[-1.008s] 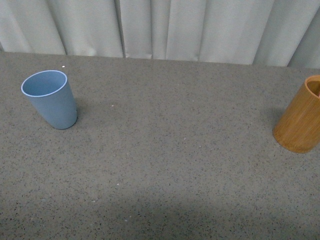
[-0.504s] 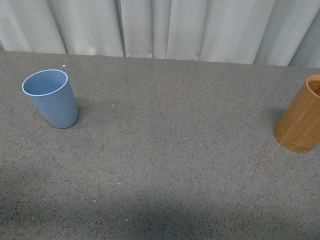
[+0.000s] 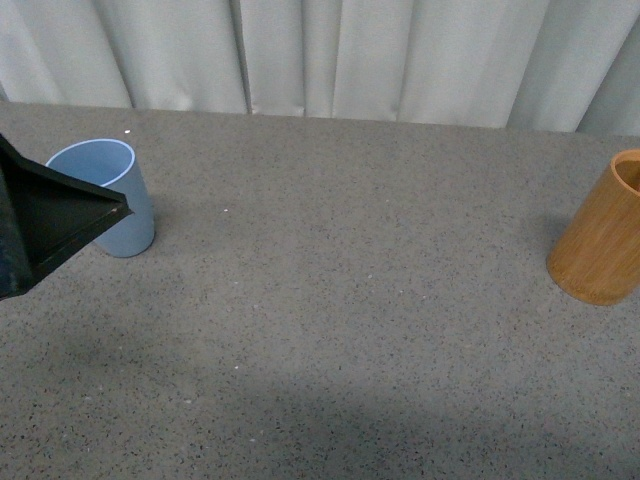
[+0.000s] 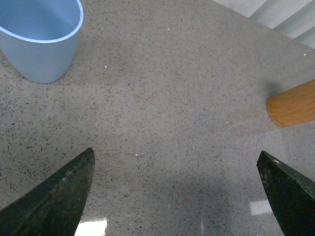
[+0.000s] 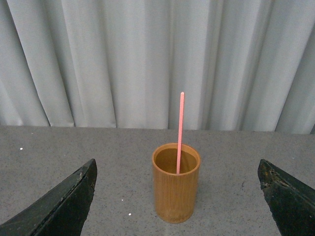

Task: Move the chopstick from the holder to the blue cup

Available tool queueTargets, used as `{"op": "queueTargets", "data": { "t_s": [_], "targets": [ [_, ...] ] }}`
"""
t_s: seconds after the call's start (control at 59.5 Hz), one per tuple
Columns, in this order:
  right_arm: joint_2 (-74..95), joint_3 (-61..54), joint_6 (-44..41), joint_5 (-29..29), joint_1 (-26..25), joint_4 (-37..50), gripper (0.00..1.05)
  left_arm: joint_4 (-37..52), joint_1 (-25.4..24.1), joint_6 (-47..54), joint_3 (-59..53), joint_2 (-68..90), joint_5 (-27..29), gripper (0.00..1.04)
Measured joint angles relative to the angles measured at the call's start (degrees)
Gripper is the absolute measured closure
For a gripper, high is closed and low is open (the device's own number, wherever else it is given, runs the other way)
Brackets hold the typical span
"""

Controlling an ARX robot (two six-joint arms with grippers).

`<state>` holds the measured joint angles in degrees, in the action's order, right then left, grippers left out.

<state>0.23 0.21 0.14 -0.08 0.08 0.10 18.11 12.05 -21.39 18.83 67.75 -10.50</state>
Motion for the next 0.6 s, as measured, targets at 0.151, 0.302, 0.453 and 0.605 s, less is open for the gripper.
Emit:
{"op": "queueTargets", "data": {
  "t_s": [0.151,0.302,0.453,0.605],
  "targets": [
    [0.00,0.00,0.02,0.00,0.00,0.00,0.10,0.48,2.75,-0.44,1.95,4.09,3.17,0.07],
    [0.00,0.00,0.02,0.00,0.00,0.00,0.10,0.50,4.68,-1.01,3.58,7.63,4.79,0.07],
    [0.00,0.00,0.00,0.00,0.00,0.00,0.10,-0.42,5.38,-1.07,6.36,12.17,8.90,0.07],
    [0.00,0.00,0.02,0.00,0.00,0.00,0.10,-1.86,5.44,-1.68,8.55,15.21,10.97,0.07]
  ]
}}
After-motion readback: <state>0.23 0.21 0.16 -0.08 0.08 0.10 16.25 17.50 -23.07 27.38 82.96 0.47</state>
